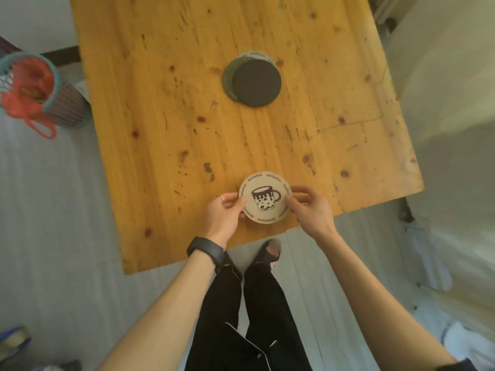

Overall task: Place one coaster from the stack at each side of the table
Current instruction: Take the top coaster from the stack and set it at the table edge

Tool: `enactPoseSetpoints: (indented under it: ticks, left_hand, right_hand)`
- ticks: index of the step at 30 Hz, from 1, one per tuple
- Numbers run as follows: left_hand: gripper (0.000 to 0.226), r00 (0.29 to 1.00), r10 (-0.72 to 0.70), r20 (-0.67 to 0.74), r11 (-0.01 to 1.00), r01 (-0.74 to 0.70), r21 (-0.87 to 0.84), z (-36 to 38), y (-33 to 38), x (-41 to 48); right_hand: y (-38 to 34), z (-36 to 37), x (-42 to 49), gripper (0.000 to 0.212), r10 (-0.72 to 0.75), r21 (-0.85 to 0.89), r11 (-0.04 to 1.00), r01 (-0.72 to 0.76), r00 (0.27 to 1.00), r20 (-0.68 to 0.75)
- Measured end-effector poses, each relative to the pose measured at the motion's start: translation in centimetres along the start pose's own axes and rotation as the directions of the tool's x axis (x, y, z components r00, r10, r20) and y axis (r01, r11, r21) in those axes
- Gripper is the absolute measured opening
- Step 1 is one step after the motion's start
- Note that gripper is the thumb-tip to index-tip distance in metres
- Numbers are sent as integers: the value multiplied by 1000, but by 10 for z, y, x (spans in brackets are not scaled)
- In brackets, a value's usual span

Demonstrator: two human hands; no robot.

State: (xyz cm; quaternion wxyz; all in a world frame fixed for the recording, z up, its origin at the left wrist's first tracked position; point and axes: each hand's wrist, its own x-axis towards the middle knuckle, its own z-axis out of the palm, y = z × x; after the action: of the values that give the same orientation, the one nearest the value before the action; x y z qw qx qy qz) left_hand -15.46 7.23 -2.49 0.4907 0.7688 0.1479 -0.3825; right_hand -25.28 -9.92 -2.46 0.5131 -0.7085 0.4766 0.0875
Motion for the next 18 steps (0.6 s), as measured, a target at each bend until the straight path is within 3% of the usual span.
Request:
enactPoseSetpoints:
  ticks: [4,10,18]
  left_hand:
    - [15,999,7,-37,998,-5,65,23,3,10]
    - [21,974,85,-212,981,-45,186,43,7,14]
    - [8,883,238,-404,917,-67,393,56,-10,11]
  right_hand:
    - [-3,-15,13,15,-4,-110,994,-3,998,-67]
    - [-7,-22,31,15,-52,-228,973,40,997,-50]
    - [10,-8,28,13,-99,-327,942,73,993,-63]
